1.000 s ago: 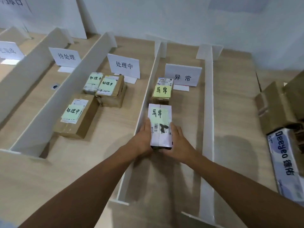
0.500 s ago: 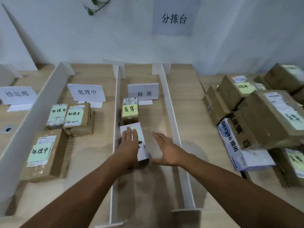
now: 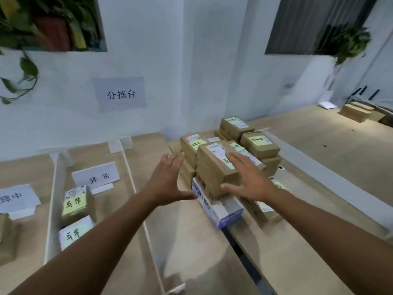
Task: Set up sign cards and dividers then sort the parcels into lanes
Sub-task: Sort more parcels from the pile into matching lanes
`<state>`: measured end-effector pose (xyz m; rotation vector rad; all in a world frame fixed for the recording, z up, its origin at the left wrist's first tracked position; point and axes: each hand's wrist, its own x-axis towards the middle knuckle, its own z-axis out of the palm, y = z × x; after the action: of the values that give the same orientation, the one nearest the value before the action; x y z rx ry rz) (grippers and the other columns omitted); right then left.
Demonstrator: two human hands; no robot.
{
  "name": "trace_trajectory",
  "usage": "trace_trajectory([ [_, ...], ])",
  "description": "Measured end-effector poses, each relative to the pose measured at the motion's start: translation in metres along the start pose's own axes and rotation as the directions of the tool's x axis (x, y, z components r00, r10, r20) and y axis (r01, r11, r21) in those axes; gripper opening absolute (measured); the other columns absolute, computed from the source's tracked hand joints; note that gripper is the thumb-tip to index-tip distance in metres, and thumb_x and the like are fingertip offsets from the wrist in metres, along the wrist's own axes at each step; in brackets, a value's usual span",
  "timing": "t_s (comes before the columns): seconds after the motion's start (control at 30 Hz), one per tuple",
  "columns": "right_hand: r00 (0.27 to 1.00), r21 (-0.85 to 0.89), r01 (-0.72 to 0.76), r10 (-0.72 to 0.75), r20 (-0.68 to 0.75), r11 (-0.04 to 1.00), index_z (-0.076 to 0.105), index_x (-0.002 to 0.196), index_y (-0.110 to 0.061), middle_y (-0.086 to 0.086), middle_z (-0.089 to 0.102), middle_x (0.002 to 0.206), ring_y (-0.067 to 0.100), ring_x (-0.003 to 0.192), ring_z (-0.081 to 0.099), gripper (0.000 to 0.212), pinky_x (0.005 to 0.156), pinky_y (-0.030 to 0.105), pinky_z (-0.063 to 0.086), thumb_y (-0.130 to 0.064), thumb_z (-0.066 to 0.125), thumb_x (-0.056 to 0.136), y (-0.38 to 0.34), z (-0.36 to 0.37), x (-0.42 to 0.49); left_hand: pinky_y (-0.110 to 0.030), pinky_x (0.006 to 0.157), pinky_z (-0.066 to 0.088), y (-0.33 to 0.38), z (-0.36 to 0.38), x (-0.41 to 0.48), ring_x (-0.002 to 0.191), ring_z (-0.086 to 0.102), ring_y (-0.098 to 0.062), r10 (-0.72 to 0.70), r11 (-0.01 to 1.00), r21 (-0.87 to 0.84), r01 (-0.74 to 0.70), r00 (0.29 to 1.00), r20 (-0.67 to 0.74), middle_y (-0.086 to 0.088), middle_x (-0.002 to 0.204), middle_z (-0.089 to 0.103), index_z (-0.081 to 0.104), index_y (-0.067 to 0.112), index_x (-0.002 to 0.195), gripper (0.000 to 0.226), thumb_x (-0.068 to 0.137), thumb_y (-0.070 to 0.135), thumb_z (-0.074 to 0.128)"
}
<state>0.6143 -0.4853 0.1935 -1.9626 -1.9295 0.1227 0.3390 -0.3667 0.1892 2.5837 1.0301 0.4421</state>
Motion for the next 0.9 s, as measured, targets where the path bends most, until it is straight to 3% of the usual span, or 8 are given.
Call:
trace_trajectory([
  [0.17, 0.998, 0.068, -0.028, 0.032, -0.046, 0.997, 0.015, 0.162, -0.034, -0.014, 0.016, 0.167, 0.003, 0.153, 0.011, 0.101, 0.123, 0.031, 0.021, -0.068, 0.066, 0.082, 0.091, -0.058, -0.086, -0.042, 0.128, 0.007, 0.12, 0.052, 0.032, 0.158, 0.002, -0.022, 0.093, 0.978, -0.18, -0.101, 0.994, -0.052, -0.003, 0.171, 0.011, 0.014, 0.016, 0.163, 0.131, 0.064, 0.071, 0.079],
  [0.3, 0.998, 0.108, -0.002, 0.009, -0.063, 0.994, 0.007, 0.158, -0.05, -0.041, 0.005, 0.157, -0.013, 0.147, 0.007, 0.098, 0.114, 0.017, 0.019, -0.074, 0.063, 0.081, 0.16, -0.081, -0.126, -0.051, 0.126, 0.021, 0.173, 0.09, 0.047, 0.157, 0.005, -0.016, 0.107, 0.971, -0.209, -0.115, 0.993, -0.05, 0.009, 0.169, 0.01, 0.012, 0.026, 0.164, 0.128, 0.064, 0.079, 0.072],
  [0.4, 0.999, 0.173, -0.022, 0.026, -0.022, 0.985, 0.008, 0.158, -0.049, -0.035, 0.011, 0.159, -0.013, 0.145, 0.012, 0.099, 0.114, 0.02, 0.024, -0.073, 0.066, 0.081, 0.193, -0.08, -0.128, -0.049, 0.126, 0.021, 0.189, 0.103, 0.055, 0.157, 0.005, -0.014, 0.033, 0.97, -0.24, -0.048, 0.997, -0.066, 0.01, 0.17, 0.008, 0.011, 0.029, 0.163, 0.129, 0.06, 0.081, 0.069],
  [0.53, 0.996, 0.22, 0.049, -0.064, 0.061, 0.974, 0.015, 0.161, -0.032, -0.011, 0.017, 0.165, 0.006, 0.15, 0.022, 0.101, 0.12, 0.038, 0.034, -0.065, 0.07, 0.083, 0.209, -0.059, -0.097, -0.044, 0.126, 0.02, 0.184, 0.111, 0.067, 0.156, 0.008, -0.012, -0.066, 0.971, -0.236, 0.043, 0.994, -0.089, 0.007, 0.17, 0.01, 0.012, 0.028, 0.163, 0.131, 0.058, 0.083, 0.067],
  [0.63, 0.986, 0.276, 0.12, -0.146, 0.077, 0.954, 0.014, 0.161, -0.032, -0.013, 0.015, 0.166, 0.003, 0.152, 0.016, 0.1, 0.122, 0.037, 0.031, -0.065, 0.068, 0.084, 0.217, -0.035, -0.057, -0.041, 0.125, 0.022, 0.16, 0.122, 0.082, 0.155, 0.01, -0.01, -0.133, 0.969, -0.223, 0.107, 0.985, -0.107, 0.01, 0.17, 0.009, 0.01, 0.033, 0.163, 0.131, 0.058, 0.082, 0.069],
  [0.83, 0.973, 0.382, 0.11, -0.179, 0.148, 0.917, 0.007, 0.16, -0.043, -0.017, 0.009, 0.166, 0.005, 0.153, 0.014, 0.107, 0.122, 0.045, 0.03, -0.065, 0.074, 0.079, 0.237, 0.019, 0.041, -0.03, 0.119, 0.012, 0.1, 0.16, 0.126, 0.146, -0.013, 0.017, -0.19, 0.932, -0.335, 0.141, 0.974, -0.121, 0.03, 0.164, -0.01, 0.002, 0.049, 0.159, 0.133, 0.056, 0.083, 0.079],
  [0.9, 0.963, 0.406, 0.097, -0.189, 0.193, 0.909, 0.005, 0.156, -0.052, -0.02, 0.007, 0.165, 0.004, 0.151, 0.015, 0.106, 0.121, 0.041, 0.029, -0.064, 0.076, 0.078, 0.24, 0.037, 0.065, -0.026, 0.122, 0.014, 0.086, 0.176, 0.141, 0.151, -0.007, 0.01, -0.2, 0.908, -0.396, 0.136, 0.972, -0.125, 0.019, 0.168, -0.005, 0.008, 0.043, 0.161, 0.132, 0.058, 0.074, 0.085],
])
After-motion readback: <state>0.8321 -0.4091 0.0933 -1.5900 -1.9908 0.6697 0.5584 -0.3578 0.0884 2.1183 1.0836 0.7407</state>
